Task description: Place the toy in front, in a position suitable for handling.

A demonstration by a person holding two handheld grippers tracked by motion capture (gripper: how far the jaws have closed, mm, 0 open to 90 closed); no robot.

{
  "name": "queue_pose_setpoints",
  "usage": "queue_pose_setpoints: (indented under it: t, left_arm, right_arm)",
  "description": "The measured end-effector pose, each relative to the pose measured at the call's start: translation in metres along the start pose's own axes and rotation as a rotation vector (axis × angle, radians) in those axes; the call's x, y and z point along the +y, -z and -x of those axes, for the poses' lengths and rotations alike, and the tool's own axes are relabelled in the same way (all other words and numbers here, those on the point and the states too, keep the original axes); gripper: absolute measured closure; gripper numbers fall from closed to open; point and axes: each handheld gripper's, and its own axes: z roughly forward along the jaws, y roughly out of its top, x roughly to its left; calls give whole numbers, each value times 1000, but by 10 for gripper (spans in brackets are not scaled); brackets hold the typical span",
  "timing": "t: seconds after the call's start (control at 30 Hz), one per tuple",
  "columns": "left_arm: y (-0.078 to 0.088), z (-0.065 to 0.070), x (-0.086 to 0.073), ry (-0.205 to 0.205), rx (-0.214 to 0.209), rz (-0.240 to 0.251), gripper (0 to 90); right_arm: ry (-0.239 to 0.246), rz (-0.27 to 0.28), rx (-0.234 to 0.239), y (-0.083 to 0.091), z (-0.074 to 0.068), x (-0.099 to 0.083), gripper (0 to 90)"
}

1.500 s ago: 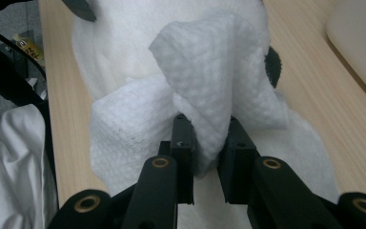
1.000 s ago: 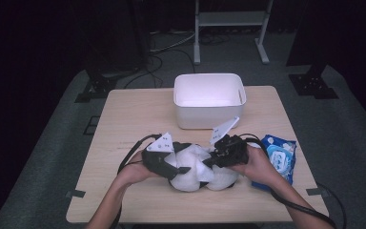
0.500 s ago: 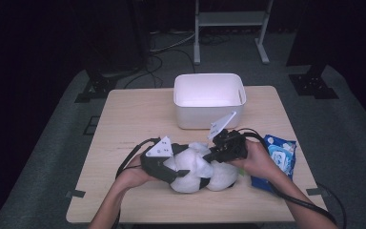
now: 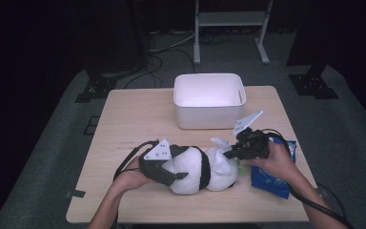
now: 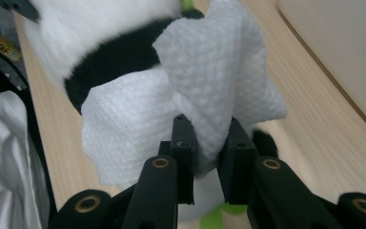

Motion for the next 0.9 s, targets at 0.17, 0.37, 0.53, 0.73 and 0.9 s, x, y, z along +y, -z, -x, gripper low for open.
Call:
queue_pose_setpoints:
  t: [0.17, 0.37, 0.53, 0.73, 0.9]
  left_arm:
    - [0, 0, 1, -5, 1, -4, 231]
    - [0, -1, 1, -2, -1, -3, 230]
    - [-1, -1, 1, 0, 0, -2, 229]
    - [-1, -1, 2, 0, 4, -3, 226]
    - [-2, 0, 3, -2, 5, -5, 222]
  right_arm:
    - [-66, 6, 4, -1, 14, -22, 773]
    - [-123, 2, 11, -7, 25, -41, 772]
    - [-147, -16, 16, -12, 30, -53, 772]
    - [-121, 6, 10, -4, 27, -40, 773]
    - [-72, 14, 13, -4, 18, -15, 772]
